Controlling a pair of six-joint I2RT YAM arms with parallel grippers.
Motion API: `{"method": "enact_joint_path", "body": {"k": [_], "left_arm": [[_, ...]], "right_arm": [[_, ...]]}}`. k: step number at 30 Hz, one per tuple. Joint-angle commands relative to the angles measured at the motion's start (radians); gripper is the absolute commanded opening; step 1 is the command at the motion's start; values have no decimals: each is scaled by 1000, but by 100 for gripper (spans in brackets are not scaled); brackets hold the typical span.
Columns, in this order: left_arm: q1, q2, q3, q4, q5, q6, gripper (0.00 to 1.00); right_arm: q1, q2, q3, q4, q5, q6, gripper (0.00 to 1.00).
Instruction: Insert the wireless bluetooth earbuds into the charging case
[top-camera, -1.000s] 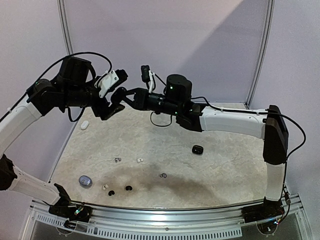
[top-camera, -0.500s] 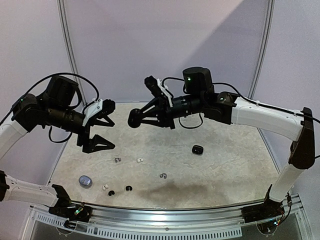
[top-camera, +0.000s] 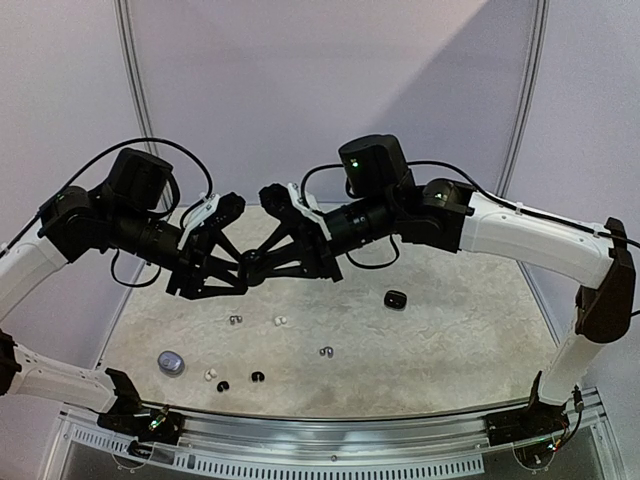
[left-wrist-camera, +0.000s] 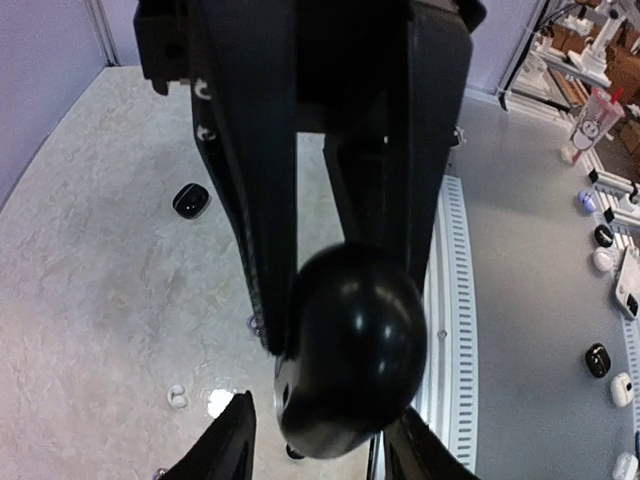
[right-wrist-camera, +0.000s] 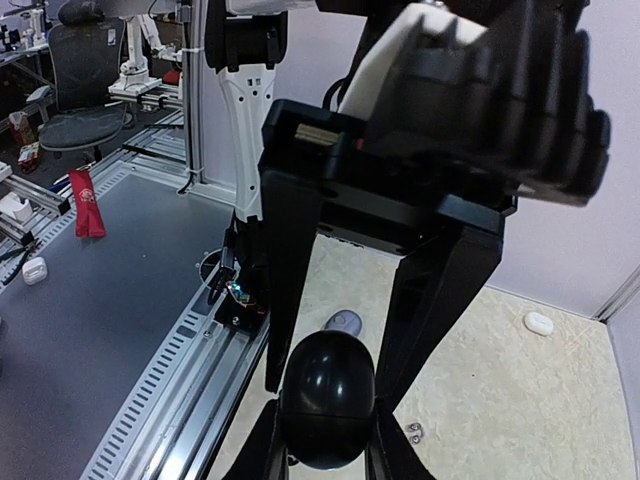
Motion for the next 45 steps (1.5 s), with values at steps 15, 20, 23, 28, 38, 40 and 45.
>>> {"method": "enact_joint_path", "body": {"k": [15, 20, 23, 28, 38, 40, 45], "left_arm": [[-34, 8, 3, 79, -9, -71, 0], [41, -16, 21, 161, 37, -174, 0], [92, -72, -30, 316, 85, -280, 0], [106, -139, -114, 562, 151, -422, 0], [105, -162, -166, 653, 195, -495, 0], [105, -159, -169, 666, 199, -500, 0], [103, -152, -175, 686, 192, -510, 0]], "right_arm": [[6, 32, 38, -22, 148, 89, 47], [-29, -53, -128, 222, 97, 227, 70], [-45, -116, -237, 412, 110, 321, 79], [-45, -96, -259, 626, 104, 481, 77], [-61, -3, -266, 1097, 43, 863, 63], [-60, 12, -253, 1116, 60, 893, 60], [-42, 54, -191, 1059, 55, 904, 59]]}}
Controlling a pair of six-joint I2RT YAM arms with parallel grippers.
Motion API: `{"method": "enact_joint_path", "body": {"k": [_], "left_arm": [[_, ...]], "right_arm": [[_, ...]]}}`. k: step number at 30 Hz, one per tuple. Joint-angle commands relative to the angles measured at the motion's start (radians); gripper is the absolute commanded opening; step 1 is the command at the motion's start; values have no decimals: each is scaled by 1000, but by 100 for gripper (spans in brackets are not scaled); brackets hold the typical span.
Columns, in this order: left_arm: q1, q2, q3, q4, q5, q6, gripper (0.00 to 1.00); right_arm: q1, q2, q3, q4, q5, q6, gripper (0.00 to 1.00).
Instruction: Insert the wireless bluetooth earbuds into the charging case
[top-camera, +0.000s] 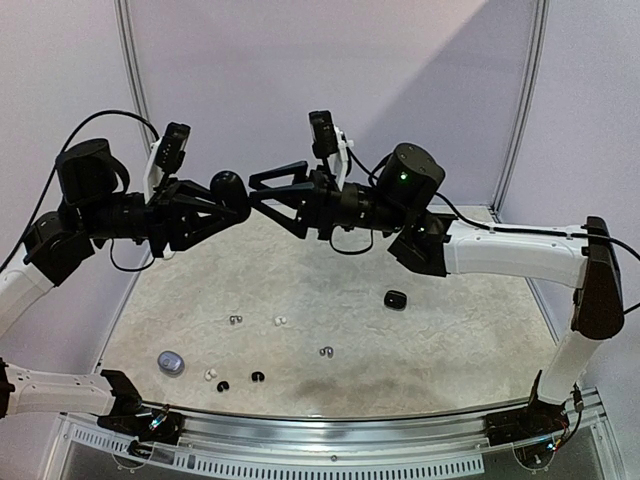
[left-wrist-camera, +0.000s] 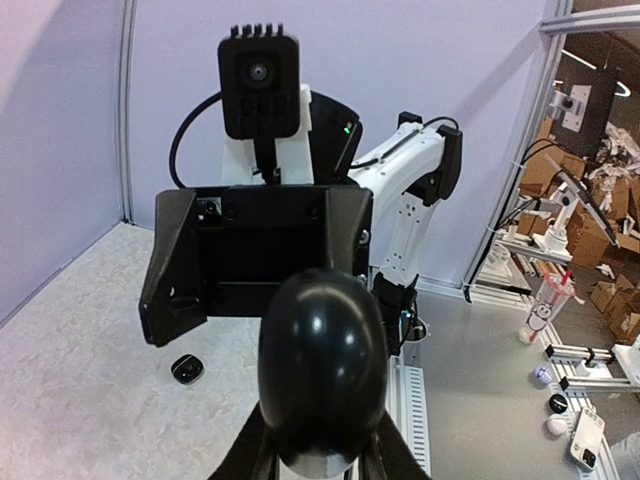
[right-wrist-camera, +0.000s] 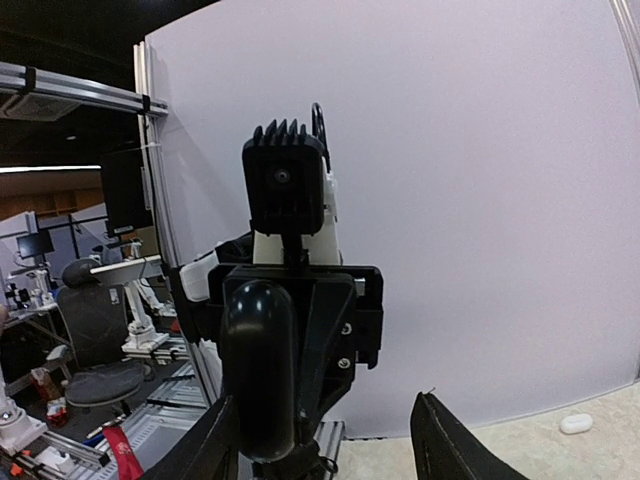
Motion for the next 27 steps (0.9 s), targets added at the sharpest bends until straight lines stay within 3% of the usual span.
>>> {"method": "enact_joint_path", "body": {"k": [1, 15, 23, 27], "left_arm": [[3, 9, -14, 49, 9, -22, 0], [3, 19, -9, 44, -26, -17, 0], [1, 17, -8, 41, -41, -15, 0], [3, 7, -13, 10, -41, 26, 0]], "right_arm": [[20, 51, 75, 5, -15, 61, 59], [33, 92, 117, -19, -76, 61, 34], [39, 102, 152, -102, -111, 23, 0], [39, 70, 131, -191, -109, -57, 0]]}}
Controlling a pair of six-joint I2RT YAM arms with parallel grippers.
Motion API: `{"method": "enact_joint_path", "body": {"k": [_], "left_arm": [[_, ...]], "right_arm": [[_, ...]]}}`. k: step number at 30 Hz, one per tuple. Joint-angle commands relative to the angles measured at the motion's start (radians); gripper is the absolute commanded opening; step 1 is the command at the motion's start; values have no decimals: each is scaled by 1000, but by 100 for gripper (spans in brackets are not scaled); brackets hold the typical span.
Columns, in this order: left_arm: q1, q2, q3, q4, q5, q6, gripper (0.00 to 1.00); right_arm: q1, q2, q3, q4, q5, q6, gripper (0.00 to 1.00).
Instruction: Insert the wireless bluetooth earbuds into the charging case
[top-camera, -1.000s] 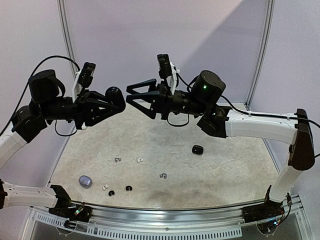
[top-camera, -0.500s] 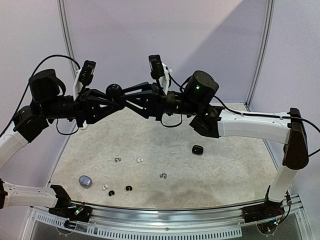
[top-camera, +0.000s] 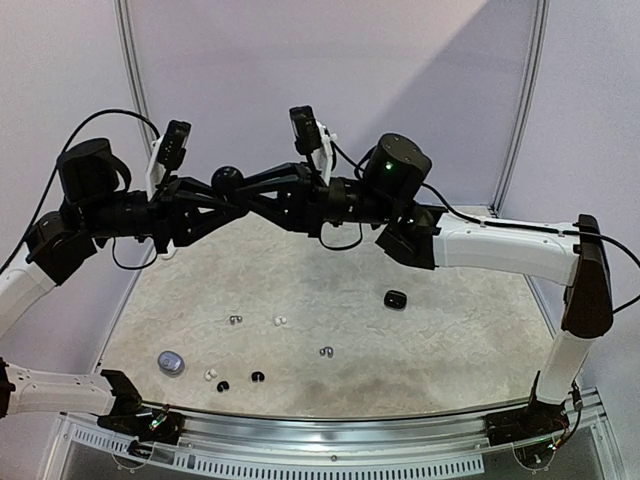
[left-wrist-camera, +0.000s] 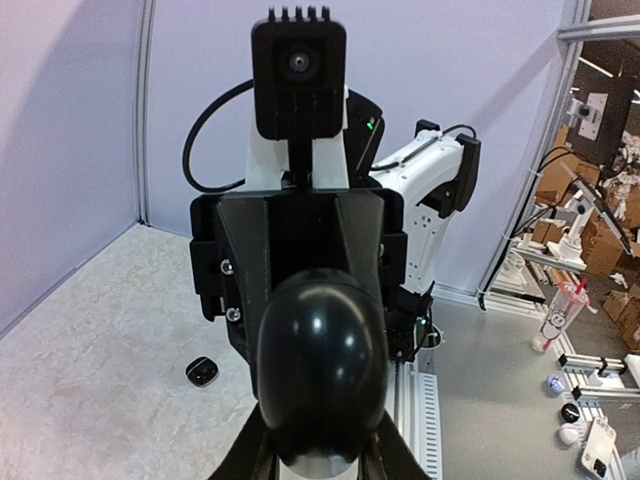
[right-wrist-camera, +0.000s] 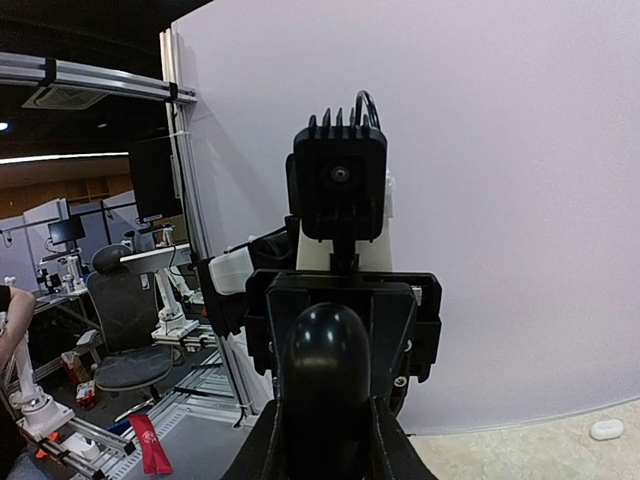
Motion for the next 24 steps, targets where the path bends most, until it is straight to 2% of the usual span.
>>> {"method": "enact_joint_path", "body": {"k": [1, 2, 3, 4, 6, 9, 12, 15, 19, 24], "left_arm": [[-1, -8, -13, -51, -12, 71, 14], [1, -18, -21, -90, -21, 121, 41], [3, -31, -31, -138, -34, 178, 62], [7, -49, -40, -216, -44, 260, 75], [13, -76, -47, -358, -78, 442, 86], [18, -100, -49, -567, -136, 690, 87], [19, -104, -46, -688, -139, 793, 86], [19, -110, -53, -708, -151, 795, 85], [19, -130, -84, -662, -124, 748, 83], [18, -143, -147, -553, -110, 649, 67]], "right_arm": [[10, -17, -2, -186, -12, -124, 0], [11, -40, -4, -259, 5, -183, 0], [11, -69, -2, -350, 35, -237, 0], [11, -85, 3, -448, 56, -339, 0], [12, -111, 41, -663, 97, -495, 0], [33, -118, 98, -935, 212, -718, 0], [86, -107, 119, -1078, 346, -911, 0], [119, -86, 135, -1139, 419, -1014, 0], [128, -57, 145, -1106, 389, -1018, 0], [140, -17, 185, -1074, 357, -998, 0]]}}
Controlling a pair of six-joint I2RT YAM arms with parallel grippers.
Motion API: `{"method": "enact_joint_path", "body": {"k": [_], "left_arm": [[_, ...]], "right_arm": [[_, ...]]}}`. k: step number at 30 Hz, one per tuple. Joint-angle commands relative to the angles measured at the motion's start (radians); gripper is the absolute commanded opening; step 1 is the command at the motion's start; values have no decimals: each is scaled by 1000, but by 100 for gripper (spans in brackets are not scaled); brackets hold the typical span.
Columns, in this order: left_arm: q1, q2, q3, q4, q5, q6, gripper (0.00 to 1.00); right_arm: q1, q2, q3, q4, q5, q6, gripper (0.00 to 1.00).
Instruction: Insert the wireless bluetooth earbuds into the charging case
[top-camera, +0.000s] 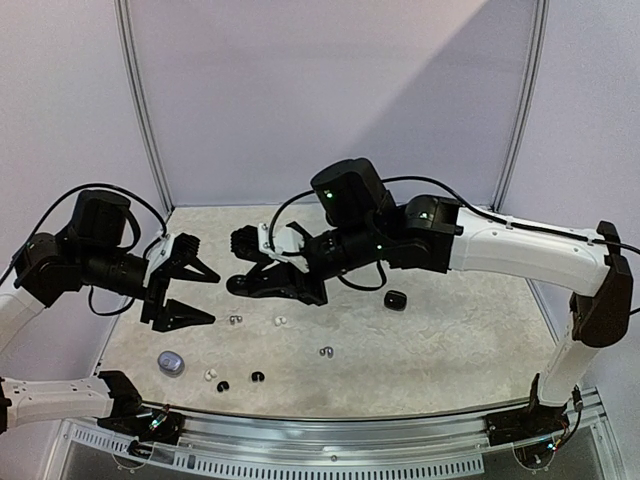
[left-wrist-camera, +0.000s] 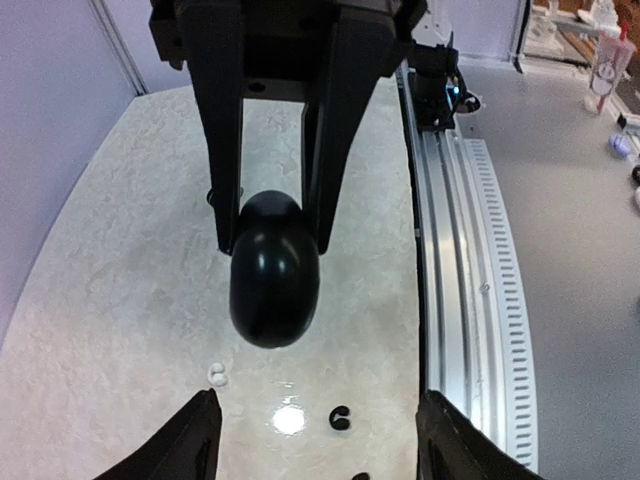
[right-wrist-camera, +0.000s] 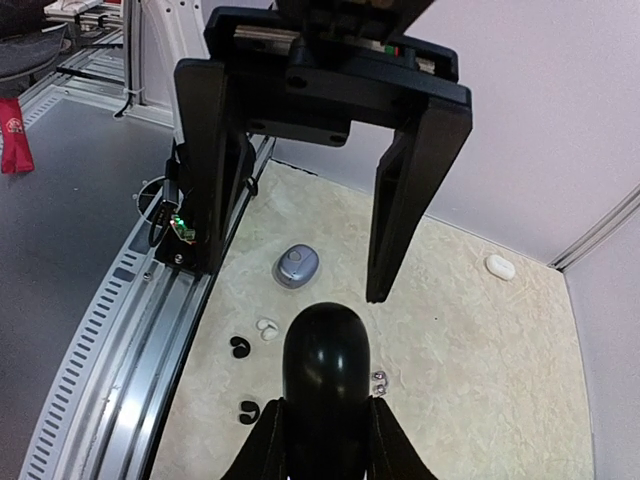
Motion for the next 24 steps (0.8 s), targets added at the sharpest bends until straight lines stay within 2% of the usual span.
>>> {"method": "enact_joint_path", "body": {"k": [1, 6, 10, 15, 17, 22, 24], "left_arm": [[8, -14, -60, 93, 2, -104, 63], [-7, -21, -91, 172, -15, -181, 57], [-19, -21, -91, 185, -36, -181, 50], [-31, -26, -104, 205, -39, -180, 44], [-33, -23, -100, 200, -42, -166, 35], [-38, -24, -102, 192, -27, -153, 0], [-38, -30, -104, 192, -19, -157, 0]], "right_arm": [[7, 46, 66, -10, 0, -27, 0], [17, 80, 102, -16, -11, -27, 0], [21, 103, 124, -18, -26, -23, 0], [22, 122, 144, -31, -26, -24, 0], [22, 122, 144, -31, -29, -22, 0], [22, 123, 145, -31, -15, -14, 0], [24, 123, 142, -23, 3, -6, 0]]}}
